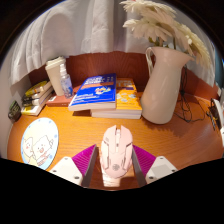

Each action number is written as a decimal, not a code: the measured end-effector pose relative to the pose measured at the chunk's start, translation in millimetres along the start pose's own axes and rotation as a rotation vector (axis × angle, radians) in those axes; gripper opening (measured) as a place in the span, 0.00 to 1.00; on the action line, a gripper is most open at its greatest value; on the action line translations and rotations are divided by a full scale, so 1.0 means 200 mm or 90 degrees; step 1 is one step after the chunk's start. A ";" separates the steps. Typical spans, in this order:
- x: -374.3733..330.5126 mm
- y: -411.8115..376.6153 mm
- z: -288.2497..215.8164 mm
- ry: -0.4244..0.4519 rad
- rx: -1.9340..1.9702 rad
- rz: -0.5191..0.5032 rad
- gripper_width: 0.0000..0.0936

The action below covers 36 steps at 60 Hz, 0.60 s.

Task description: Arrange mouse

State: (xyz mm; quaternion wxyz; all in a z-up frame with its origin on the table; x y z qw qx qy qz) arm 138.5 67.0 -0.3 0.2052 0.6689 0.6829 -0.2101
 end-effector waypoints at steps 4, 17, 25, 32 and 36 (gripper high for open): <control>0.03 0.01 -0.02 -0.001 0.004 0.009 0.57; 0.07 0.00 -0.06 -0.015 -0.015 0.018 0.43; 0.01 -0.02 -0.13 -0.024 0.016 0.034 0.43; -0.16 -0.06 -0.41 0.039 0.021 0.066 0.43; -0.29 -0.11 -0.59 0.081 0.028 0.075 0.43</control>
Point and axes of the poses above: the point between the fingertips, and its own axes, seen from behind it with the camera up: y to the right, z down, x forward, the way the camera looks, the point moved 2 cm from there along -x, backward, against the way the camera looks, and after that the axes turned 10 degrees about y, right-handed, at the moved point
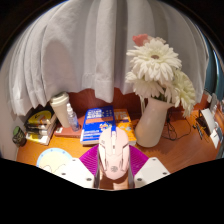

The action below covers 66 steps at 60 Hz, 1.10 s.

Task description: Arrange mouse

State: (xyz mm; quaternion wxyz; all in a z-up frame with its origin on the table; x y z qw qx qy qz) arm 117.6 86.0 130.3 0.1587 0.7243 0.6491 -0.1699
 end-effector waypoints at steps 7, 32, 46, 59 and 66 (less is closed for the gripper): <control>-0.19 -0.16 -0.31 0.071 0.001 0.008 0.43; -0.20 -1.07 0.01 0.019 -0.041 -0.075 0.43; -0.01 -1.14 0.57 -0.102 -0.031 -0.060 0.38; 0.02 -1.15 0.70 -0.108 -0.034 -0.056 0.39; 0.02 -1.15 0.70 -0.112 -0.027 -0.056 0.48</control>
Point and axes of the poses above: the point between the fingertips, and its own axes, seen from behind it with the camera up: y to the right, z down, x forward, the way the camera looks, the point moved 2 cm from there along -x, backward, against the way the camera looks, and after that the axes turned 10 degrees about y, right-handed, at the moved point
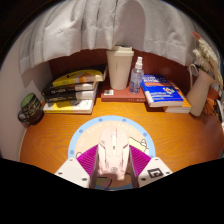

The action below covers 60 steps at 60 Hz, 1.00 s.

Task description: Arrange mouse

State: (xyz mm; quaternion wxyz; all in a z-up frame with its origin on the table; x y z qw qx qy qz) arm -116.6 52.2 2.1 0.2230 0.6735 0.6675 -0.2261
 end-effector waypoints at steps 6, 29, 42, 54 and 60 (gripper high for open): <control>-0.04 -0.01 0.01 -0.022 0.010 -0.013 0.64; -0.97 0.02 -0.28 0.085 -0.001 -0.066 0.90; -1.49 0.06 -0.24 0.113 -0.001 -0.094 0.90; -1.75 0.17 -0.22 0.144 -0.002 -0.082 0.90; -1.83 0.20 -0.22 0.162 -0.012 -0.079 0.90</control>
Point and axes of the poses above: the point between the fingertips, and its own axes, seen from behind it with the camera up: y to the right, z down, x forward, the way the camera looks, the point moved 2 cm from there along -x, backward, against the way the camera looks, and after that the axes turned 10 degrees about y, right-handed, at the moved point
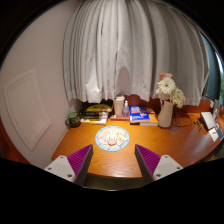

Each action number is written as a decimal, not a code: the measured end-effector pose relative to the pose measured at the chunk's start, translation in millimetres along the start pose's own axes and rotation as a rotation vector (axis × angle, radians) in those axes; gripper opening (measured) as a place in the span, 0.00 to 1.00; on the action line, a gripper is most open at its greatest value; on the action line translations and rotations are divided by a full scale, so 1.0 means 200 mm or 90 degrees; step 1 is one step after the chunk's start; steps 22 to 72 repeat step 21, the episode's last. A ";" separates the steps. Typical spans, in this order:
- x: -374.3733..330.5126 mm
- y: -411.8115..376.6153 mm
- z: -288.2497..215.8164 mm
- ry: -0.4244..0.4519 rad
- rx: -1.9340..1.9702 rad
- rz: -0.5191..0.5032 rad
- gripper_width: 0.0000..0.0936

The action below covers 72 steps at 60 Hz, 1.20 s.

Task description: Arrange mouse

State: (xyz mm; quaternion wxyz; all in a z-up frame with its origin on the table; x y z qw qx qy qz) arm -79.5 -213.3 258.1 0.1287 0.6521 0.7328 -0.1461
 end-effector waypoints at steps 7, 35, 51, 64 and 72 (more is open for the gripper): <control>-0.07 -0.01 -0.01 0.008 0.002 -0.005 0.90; -0.16 0.01 0.01 0.010 0.004 0.001 0.90; -0.16 0.01 0.01 0.010 0.004 0.001 0.90; -0.16 0.01 0.01 0.010 0.004 0.001 0.90; -0.16 0.01 0.01 0.010 0.004 0.001 0.90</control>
Point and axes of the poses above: the point between the fingertips, and its own axes, seen from behind it with the camera up: y to the right, z down, x forward, the way the camera looks, the point moved 2 cm from there along -x, backward, against the way the camera looks, and after that the axes turned 10 degrees about y, right-handed, at the moved point
